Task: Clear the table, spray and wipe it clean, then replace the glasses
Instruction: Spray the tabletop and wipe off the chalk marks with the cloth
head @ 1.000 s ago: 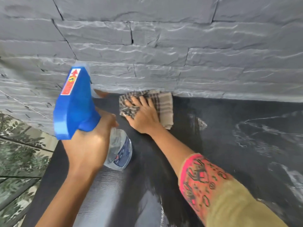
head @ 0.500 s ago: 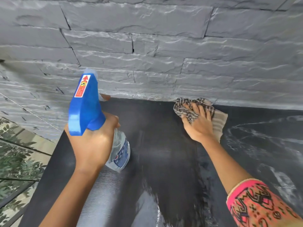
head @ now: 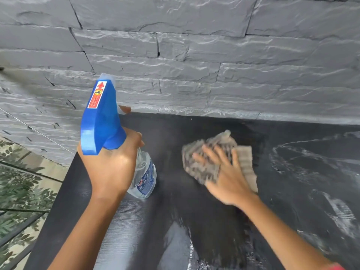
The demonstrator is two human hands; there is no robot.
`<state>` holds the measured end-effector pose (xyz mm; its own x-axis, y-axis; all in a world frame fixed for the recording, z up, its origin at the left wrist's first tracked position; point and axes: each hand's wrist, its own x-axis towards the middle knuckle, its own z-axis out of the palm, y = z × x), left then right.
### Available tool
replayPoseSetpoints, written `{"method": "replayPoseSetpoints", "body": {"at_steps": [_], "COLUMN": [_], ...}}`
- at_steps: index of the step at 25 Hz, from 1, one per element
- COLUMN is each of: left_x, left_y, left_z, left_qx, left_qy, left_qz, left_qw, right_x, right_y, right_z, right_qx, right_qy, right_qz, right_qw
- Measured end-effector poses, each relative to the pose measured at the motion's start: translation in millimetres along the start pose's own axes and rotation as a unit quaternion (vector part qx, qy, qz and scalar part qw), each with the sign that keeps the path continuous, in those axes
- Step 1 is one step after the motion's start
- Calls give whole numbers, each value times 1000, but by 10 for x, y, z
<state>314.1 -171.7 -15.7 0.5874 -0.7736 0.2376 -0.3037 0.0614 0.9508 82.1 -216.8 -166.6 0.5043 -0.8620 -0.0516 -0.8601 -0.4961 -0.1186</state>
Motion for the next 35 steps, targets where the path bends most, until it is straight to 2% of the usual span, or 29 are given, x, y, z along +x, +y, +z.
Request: {"method": "replayPoseSetpoints", "body": {"at_steps": [2,4,6,9,12,14,18,21,23,26,28,30,33,35], "left_x": [-11,-20,-26,-28,-22,-26,-18,-25,-24,-26,-128,-325,-667,-865], "left_y": [-5,3,18,17,-8,-6,4,33,69,116,175,258,316,322], "left_z": [0,1,5,2,-3,7,16,0,4,-20,-106,-263,-549,-719], "left_qx": [-2,-4,-1,9,12,12,17,14,18,25,19,31,71,103], "left_qy": [1,5,3,1,2,1,0,-5,-7,5,22,28,14,-2], "left_qz": [-2,-1,1,3,3,3,0,-17,-23,-44,-62,-56,-51,-69], "left_qw": [1000,1000,1000,1000,1000,1000,1000,1000,1000,999,998,998,996,992], "right_x": [486,851,874,307,-346,-323,601,758,447,-423,-1012,-1171,-655,-246], "right_y": [100,-107,-479,-745,-370,113,676,549,239,-297,-350,-79,126,-104], "right_z": [-90,-98,-72,32,150,100,-148,-154,-83,97,159,101,-51,-77], "right_qx": [26,43,43,17,0,-12,21,50,40,7,-11,-14,3,32], "right_qy": [-1,-16,-31,-9,18,12,-19,-25,-36,-26,-25,-18,-41,-43], "right_qz": [116,139,43,-103,-127,-66,120,153,95,-58,-123,-90,72,132], "right_qw": [993,989,998,994,992,998,992,987,994,998,992,996,997,990]}}
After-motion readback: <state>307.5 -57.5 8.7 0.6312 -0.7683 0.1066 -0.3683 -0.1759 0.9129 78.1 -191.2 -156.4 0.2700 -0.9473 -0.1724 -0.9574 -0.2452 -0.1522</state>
